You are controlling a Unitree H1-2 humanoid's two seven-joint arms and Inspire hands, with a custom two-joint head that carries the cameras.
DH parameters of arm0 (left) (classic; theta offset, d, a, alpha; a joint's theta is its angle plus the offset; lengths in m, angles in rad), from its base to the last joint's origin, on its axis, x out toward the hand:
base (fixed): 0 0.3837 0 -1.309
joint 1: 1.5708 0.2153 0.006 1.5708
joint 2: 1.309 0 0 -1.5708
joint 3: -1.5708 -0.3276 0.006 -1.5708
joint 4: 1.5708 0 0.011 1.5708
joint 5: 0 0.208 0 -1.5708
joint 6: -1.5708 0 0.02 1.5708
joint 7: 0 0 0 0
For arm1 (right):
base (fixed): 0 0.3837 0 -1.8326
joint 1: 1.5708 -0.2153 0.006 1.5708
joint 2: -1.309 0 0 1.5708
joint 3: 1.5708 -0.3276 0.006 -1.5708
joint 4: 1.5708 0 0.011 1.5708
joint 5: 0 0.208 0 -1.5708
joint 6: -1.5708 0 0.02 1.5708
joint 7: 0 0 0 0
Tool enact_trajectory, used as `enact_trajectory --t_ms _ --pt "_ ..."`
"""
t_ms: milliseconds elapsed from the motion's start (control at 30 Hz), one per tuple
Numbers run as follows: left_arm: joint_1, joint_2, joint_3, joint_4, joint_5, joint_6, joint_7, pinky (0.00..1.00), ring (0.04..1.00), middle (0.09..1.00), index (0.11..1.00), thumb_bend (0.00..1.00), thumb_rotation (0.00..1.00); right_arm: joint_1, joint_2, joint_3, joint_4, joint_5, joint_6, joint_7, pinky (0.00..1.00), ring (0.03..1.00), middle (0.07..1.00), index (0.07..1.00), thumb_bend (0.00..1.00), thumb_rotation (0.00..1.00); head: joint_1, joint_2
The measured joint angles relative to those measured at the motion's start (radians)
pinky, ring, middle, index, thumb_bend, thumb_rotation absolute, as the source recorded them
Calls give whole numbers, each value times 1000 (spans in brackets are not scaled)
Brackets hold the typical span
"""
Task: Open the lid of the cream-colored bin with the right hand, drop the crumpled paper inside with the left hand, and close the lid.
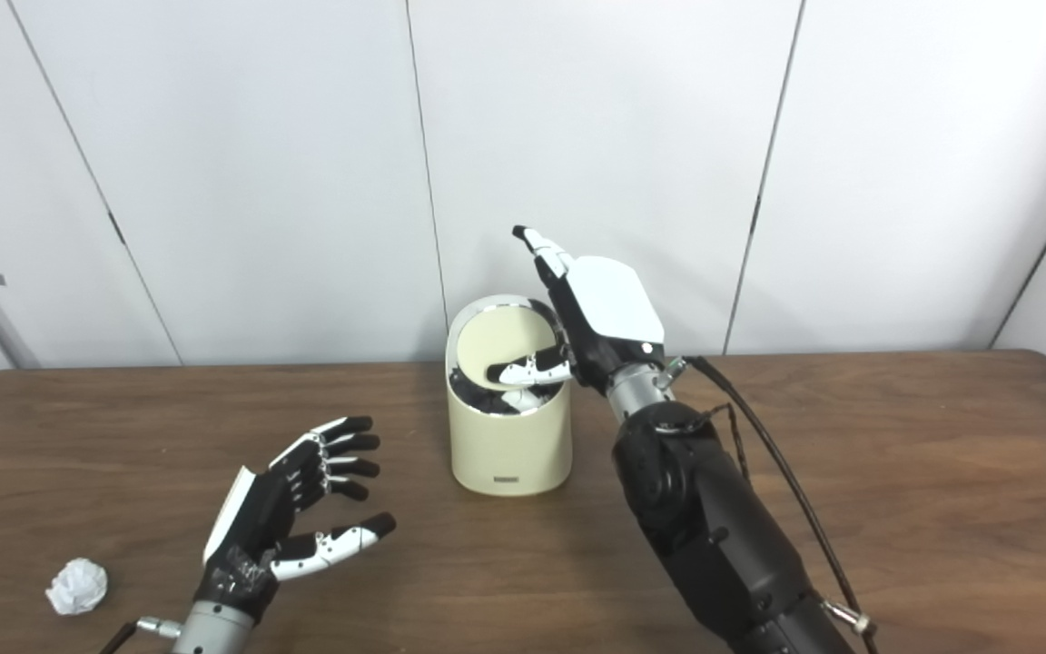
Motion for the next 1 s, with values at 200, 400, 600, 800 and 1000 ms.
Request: enact_trajectory --t_ms 200,400,600,800,1000 --pt "0 2 2 0 5 0 0 584 679 764 811 664 2 -6 2 3 -1 -5 1 3 715 833 920 921 839 119 -2 -2" --pt "0 3 3 0 4 0 -1 581 676 765 811 664 7 7 7 -28 0 13 4 6 645 811 895 901 754 193 -5 -2" --pt "-1 4 2 -1 4 0 -4 582 679 767 809 663 5 8 9 -35 -11 20 3 10 620 799 878 896 777 164 -5 -2" --pt "-1 4 2 -1 4 6 -4 594 685 768 810 670 14 24 9 -69 -41 37 11 28 602 785 870 894 729 203 -2 -2" --pt "-1 4 2 -10 5 10 -4 581 677 767 809 666 1 78 6 -154 -112 127 15 56 593 758 848 884 736 262 2 0"
